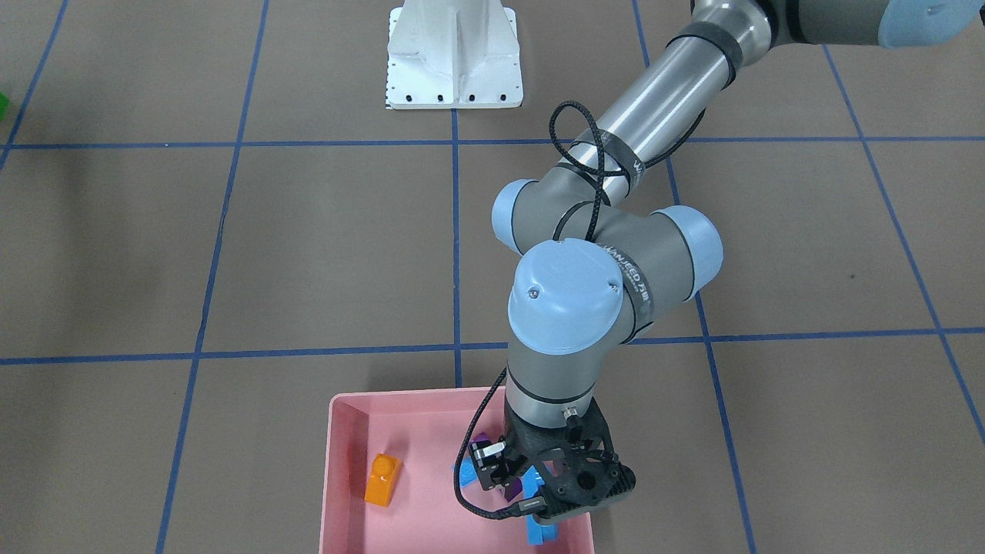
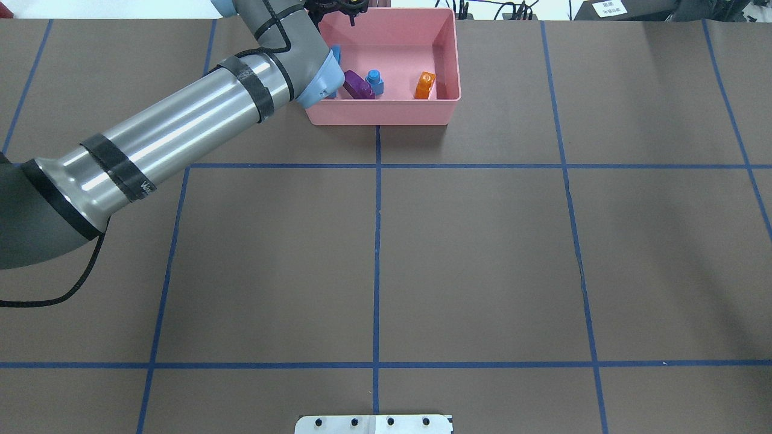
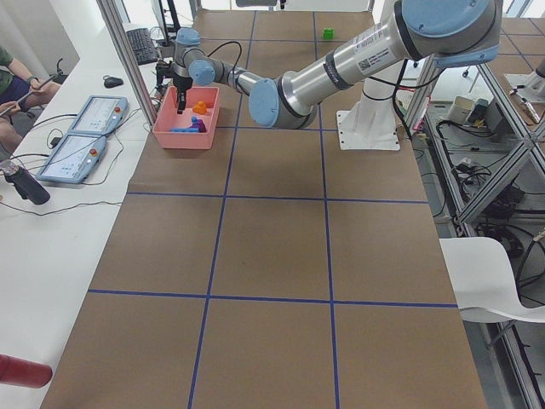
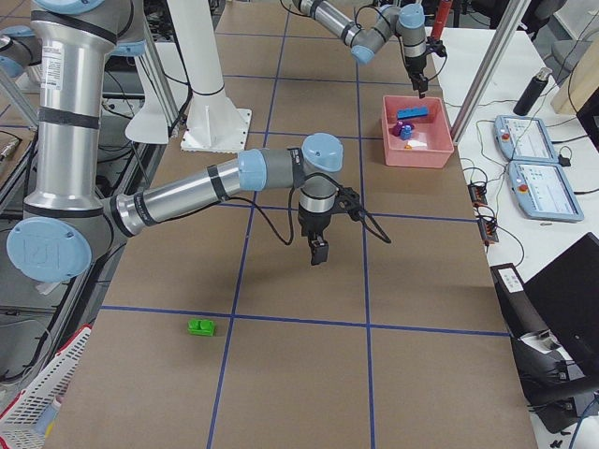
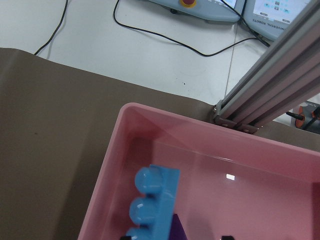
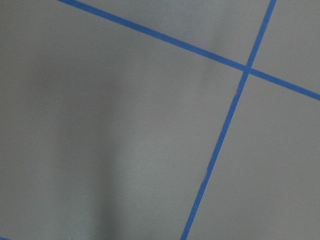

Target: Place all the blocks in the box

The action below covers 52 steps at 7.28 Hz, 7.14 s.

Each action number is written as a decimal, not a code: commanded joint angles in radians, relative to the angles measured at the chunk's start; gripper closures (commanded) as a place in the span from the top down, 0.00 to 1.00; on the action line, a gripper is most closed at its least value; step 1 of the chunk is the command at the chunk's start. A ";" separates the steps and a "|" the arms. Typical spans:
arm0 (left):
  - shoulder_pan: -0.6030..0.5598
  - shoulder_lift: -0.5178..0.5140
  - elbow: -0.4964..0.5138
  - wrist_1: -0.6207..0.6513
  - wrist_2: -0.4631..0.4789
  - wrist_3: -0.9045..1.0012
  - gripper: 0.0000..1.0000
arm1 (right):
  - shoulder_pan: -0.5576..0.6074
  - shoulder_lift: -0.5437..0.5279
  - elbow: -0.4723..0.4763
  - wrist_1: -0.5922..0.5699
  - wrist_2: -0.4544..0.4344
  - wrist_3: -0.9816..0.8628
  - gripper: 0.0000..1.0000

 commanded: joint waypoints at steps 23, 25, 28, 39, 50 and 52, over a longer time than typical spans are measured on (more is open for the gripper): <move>-0.310 0.899 -0.937 0.304 -0.279 1.053 1.00 | -0.464 -0.522 -0.388 0.928 0.072 0.521 0.79; -0.308 0.900 -0.937 0.304 -0.279 1.053 1.00 | -0.498 -0.518 -0.399 0.928 0.071 0.519 0.73; -0.309 0.900 -0.939 0.304 -0.284 1.053 1.00 | -0.544 -0.498 -0.419 0.929 0.072 0.528 0.02; -0.372 1.107 -1.036 0.297 -0.296 1.082 1.00 | -0.167 0.174 -0.301 0.483 0.023 0.508 0.00; -0.714 1.384 -1.034 0.319 -0.434 1.349 1.00 | -0.438 1.316 -1.186 0.455 -0.142 0.976 0.00; -0.714 1.384 -1.033 0.319 -0.434 1.349 1.00 | -0.492 1.476 -1.455 0.637 -0.214 1.108 0.00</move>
